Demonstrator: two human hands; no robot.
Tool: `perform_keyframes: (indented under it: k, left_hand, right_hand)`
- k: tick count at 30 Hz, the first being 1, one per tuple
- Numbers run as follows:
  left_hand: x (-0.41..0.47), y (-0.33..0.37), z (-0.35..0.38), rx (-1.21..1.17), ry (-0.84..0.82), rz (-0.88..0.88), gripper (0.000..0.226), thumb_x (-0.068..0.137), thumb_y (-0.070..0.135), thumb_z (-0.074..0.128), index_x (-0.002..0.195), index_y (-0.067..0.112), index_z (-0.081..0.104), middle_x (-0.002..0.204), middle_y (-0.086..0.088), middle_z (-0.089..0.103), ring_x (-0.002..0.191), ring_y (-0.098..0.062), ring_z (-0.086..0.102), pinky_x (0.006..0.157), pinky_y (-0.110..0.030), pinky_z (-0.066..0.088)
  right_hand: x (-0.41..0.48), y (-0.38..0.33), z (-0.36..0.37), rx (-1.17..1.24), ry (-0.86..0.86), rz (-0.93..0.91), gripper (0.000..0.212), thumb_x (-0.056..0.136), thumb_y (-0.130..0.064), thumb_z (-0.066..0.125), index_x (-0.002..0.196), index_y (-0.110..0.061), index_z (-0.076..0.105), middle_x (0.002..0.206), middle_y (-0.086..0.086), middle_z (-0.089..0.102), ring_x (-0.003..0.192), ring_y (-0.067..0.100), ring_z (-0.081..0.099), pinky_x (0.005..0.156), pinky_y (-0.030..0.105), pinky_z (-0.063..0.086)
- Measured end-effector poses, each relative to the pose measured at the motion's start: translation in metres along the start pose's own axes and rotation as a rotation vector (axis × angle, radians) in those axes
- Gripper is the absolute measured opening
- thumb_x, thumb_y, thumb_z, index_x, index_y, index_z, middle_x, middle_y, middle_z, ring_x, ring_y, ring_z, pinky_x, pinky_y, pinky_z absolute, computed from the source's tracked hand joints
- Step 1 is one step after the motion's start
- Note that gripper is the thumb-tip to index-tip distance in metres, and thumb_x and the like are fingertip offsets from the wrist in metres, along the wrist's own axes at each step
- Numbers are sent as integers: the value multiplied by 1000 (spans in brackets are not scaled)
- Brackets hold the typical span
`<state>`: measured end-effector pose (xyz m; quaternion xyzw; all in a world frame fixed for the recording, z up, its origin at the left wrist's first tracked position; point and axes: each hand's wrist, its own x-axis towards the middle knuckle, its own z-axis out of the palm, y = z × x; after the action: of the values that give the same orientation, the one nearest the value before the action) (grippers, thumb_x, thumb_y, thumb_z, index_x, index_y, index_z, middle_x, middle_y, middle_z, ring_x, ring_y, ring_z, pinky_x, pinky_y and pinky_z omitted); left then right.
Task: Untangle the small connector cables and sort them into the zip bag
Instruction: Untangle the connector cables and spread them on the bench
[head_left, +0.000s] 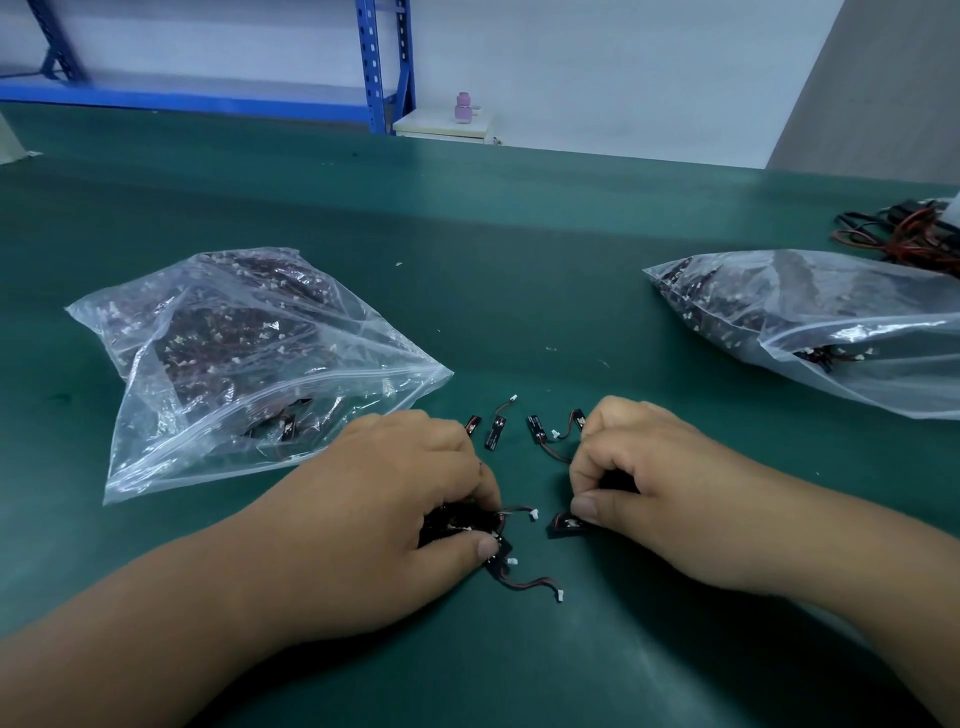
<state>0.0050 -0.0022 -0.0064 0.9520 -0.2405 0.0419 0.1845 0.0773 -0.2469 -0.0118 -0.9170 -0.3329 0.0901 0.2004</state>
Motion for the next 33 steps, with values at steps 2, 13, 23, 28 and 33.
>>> perform_keyframes:
  k: [2, 13, 23, 28, 33]
  left_hand:
    - [0, 1, 1, 1, -5, 11, 27, 86, 59, 48, 100, 43, 63, 90, 24, 52, 94, 0, 49, 92, -29, 40]
    - [3, 4, 4, -25, 4, 63, 12, 90, 46, 55, 96, 40, 64, 89, 22, 56, 92, 4, 51, 90, -36, 42]
    - [4, 1, 6, -18, 12, 71, 8, 92, 41, 52, 85, 41, 47, 91, 22, 50, 91, -1, 48, 88, -35, 42]
    - [5, 0, 7, -16, 32, 63, 8, 93, 44, 43, 89, 38, 48, 85, 23, 50, 85, 0, 46, 85, -35, 43]
    - [5, 1, 6, -30, 28, 64, 16, 90, 50, 37, 91, 39, 48, 83, 24, 52, 85, 2, 47, 88, -31, 41]
  right_hand:
    - [2, -1, -2, 111, 76, 20, 11, 86, -38, 67, 79, -31, 62, 97, -25, 49, 94, -1, 50, 80, 15, 37]
    - [10, 2, 14, 358, 579, 157, 17, 90, -22, 68, 73, -24, 70, 67, -9, 65, 56, 7, 51, 53, 12, 39]
    - [0, -8, 14, 175, 624, 0, 11, 86, -17, 72, 83, -27, 71, 76, -14, 58, 69, 11, 54, 61, 20, 41]
    - [-17, -38, 17, 8, 292, -138, 40, 84, -65, 50, 89, -29, 69, 76, -11, 55, 74, 9, 56, 63, 36, 48]
    - [-18, -45, 26, -163, 226, -81, 47, 82, -67, 35, 90, -30, 62, 81, -9, 49, 76, 11, 54, 63, 37, 49]
